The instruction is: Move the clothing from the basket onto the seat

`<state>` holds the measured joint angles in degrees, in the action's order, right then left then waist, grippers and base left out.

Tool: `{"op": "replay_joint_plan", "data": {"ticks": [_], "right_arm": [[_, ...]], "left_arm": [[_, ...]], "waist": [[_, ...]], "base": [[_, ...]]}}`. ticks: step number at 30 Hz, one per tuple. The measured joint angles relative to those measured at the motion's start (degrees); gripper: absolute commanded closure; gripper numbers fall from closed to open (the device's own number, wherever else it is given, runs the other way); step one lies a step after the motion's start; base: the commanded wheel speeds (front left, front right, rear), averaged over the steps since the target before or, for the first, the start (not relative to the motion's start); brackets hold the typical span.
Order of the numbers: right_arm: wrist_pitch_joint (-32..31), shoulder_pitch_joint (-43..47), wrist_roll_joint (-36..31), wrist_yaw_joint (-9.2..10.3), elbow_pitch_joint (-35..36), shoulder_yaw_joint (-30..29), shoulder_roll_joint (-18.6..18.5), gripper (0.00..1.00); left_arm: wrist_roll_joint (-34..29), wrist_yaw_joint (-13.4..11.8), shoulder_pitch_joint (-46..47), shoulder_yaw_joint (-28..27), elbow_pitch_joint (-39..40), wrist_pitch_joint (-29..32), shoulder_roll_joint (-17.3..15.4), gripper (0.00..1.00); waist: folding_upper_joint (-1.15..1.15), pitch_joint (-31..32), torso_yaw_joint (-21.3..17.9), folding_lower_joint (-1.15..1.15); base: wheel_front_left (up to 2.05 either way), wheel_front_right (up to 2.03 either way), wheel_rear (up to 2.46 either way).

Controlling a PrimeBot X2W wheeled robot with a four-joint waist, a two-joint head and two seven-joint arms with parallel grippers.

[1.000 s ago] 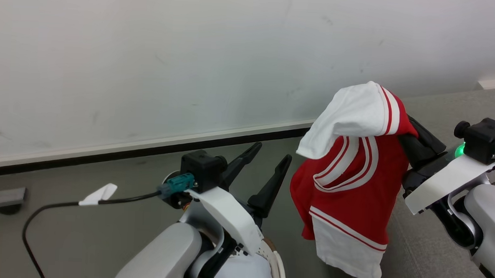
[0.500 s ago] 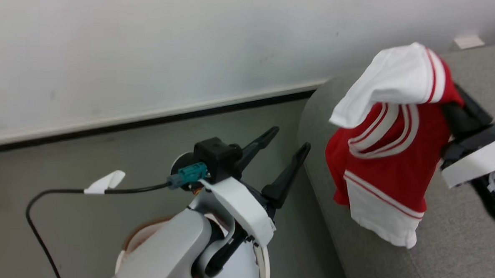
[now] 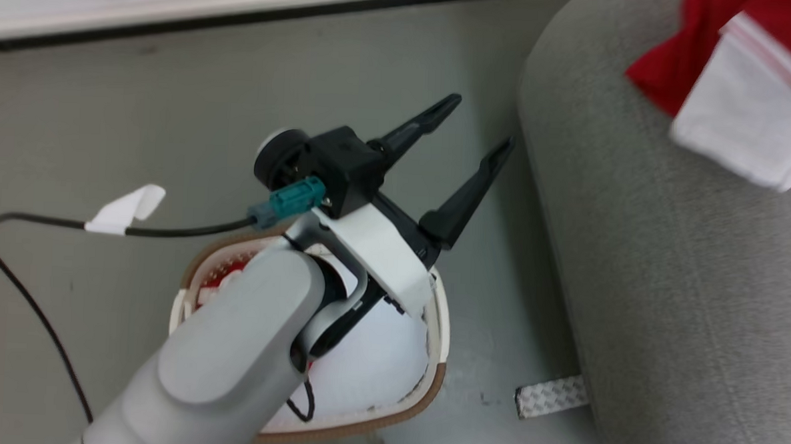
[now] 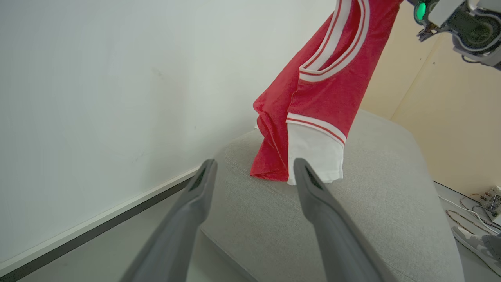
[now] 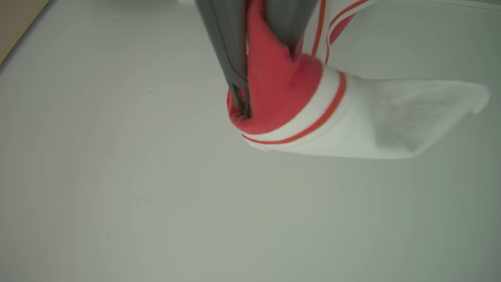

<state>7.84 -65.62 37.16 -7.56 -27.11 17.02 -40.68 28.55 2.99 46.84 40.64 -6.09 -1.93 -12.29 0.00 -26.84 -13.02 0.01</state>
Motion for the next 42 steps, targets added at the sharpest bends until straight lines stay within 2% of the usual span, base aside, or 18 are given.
{"op": "replay_joint_plan", "data": {"ticks": [3,7,12,13,14,15,21,29,32,34,39,40,41,42], "right_arm": [[-1.24,-1.6,-2.1,0.01,-3.22,-3.49,-1.24,1.0],[-2.5,-0.57,-5.63,0.0,-10.21,-6.95,-0.68,1.0],[-1.72,5.88,-10.71,0.0,-21.87,-11.06,3.67,1.0],[-1.2,6.97,-12.13,0.0,-24.21,-11.83,4.65,0.94],[-0.57,7.94,-13.35,0.0,-25.9,-12.28,5.54,0.5],[0.02,8.55,-14.01,0.0,-27.55,-13.14,6.52,0.0],[5.41,11.05,-18.76,0.0,-31.75,-16.72,10.7,0.0],[6.87,18.38,-23.08,0.0,-29.03,-17.59,14.56,0.0],[7.08,21.99,-24.93,0.0,-24.15,-20.07,15.4,0.0],[7.21,25.35,-26.92,0.01,-17.93,-23.09,16.83,0.0],[7.3,37.9,-32.4,0.0,-2.31,-28.84,25.02,0.0],[7.32,42.03,-33.96,0.0,2.54,-30.33,28.18,0.0],[7.32,42.03,-33.96,0.0,2.54,-30.33,28.18,0.0],[7.32,43.87,-34.48,0.0,4.77,-30.56,29.73,0.0]], "left_arm": [[-0.37,0.43,1.9,-0.26,-0.31,-0.51,-0.37,0.0],[-0.93,0.57,3.37,-0.47,-0.98,-1.76,-0.45,0.0],[-1.32,0.53,3.3,-0.15,-2.45,-2.72,-0.42,0.0],[-1.32,0.52,3.03,-0.08,-2.77,-2.78,-0.55,0.0],[-1.32,0.51,2.73,0.01,-3.04,-2.9,-0.63,0.0],[-1.32,0.51,2.41,0.11,-3.19,-3.05,-0.68,0.0],[-0.63,-0.02,-0.01,-0.24,-4.34,-4.07,-1.8,0.0],[1.56,-1.9,-6.03,-2.38,-5.35,-7.37,-3.75,0.0],[2.24,-3.01,-8.87,-3.67,-5.84,-8.94,-5.15,0.0],[2.29,-3.79,-10.73,-4.32,-6.15,-9.87,-5.75,0.0],[3.1,-6.24,-15.75,-6.6,-7.12,-11.88,-6.68,0.0],[3.32,-6.98,-18.19,-7.59,-7.6,-12.47,-6.9,0.0],[3.32,-6.98,-18.19,-7.59,-7.6,-12.47,-6.9,0.0],[3.59,-7.36,-19.47,-8.37,-7.71,-12.74,-6.89,0.0]], "waist": [[0.0,-3.79,0.95,0.0],[0.0,-7.74,2.18,0.01],[0.0,-10.09,3.54,0.01],[0.0,-10.09,3.59,0.01],[0.0,-9.97,3.54,0.01],[0.0,-9.84,3.44,0.0],[0.0,-7.66,2.7,0.0],[0.0,-2.21,1.75,-0.01],[0.0,0.7,1.54,-0.01],[0.0,2.75,1.67,-0.01],[0.0,7.92,3.09,-0.01],[0.0,10.03,4.0,-0.02],[0.0,10.03,4.0,-0.02],[0.0,11.06,4.49,-0.02]], "base": [[0.0,0.0,0.0],[0.0,0.0,0.0],[0.0,0.0,0.0],[0.0,0.0,0.0],[0.0,0.0,0.0],[0.0,0.0,0.0],[0.0,0.0,0.0],[0.0,0.0,0.0],[0.0,0.0,0.0],[0.0,0.0,0.0],[0.0,0.0,0.0],[0.0,0.0,0.0],[0.0,0.0,0.0],[0.0,0.0,0.0]]}}
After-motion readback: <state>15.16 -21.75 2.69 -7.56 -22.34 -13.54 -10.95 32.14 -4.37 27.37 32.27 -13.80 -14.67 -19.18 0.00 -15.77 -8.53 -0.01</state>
